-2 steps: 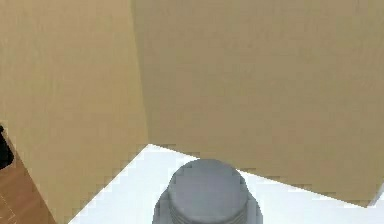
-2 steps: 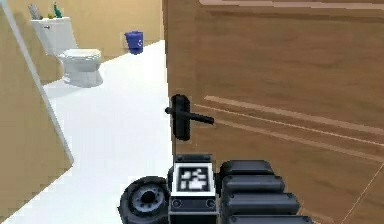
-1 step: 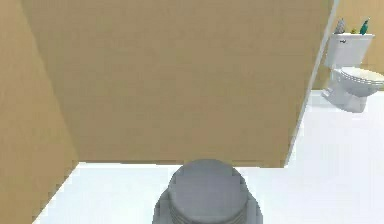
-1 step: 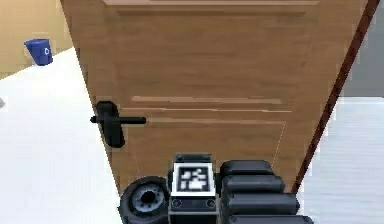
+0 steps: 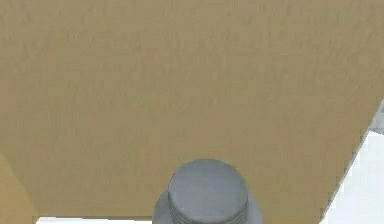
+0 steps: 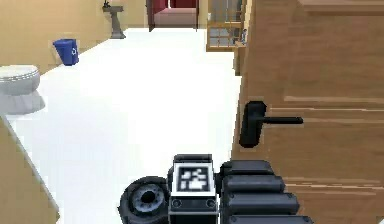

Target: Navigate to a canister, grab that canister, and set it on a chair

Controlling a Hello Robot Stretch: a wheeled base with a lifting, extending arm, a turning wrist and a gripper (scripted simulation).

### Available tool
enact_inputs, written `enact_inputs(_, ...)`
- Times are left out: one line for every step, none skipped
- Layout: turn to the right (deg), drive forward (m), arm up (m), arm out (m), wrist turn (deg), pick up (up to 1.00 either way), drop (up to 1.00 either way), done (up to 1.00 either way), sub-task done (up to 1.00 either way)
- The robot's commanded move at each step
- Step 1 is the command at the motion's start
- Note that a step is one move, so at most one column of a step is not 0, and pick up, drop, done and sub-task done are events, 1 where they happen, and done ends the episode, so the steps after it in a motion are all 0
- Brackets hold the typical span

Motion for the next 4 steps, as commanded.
enact_inputs(45.0, 0.0, 0.0, 0.0, 0.0, 0.0, 0.0, 0.0, 0.0)
enact_inputs(21.0, 0.0, 0.0, 0.0, 0.0, 0.0, 0.0, 0.0, 0.0)
enact_inputs(0.0, 0.45, 0.0, 0.0, 0.0, 0.0, 0.0, 0.0, 0.0)
enact_inputs(24.0, 0.0, 0.0, 0.0, 0.0, 0.0, 0.0, 0.0, 0.0)
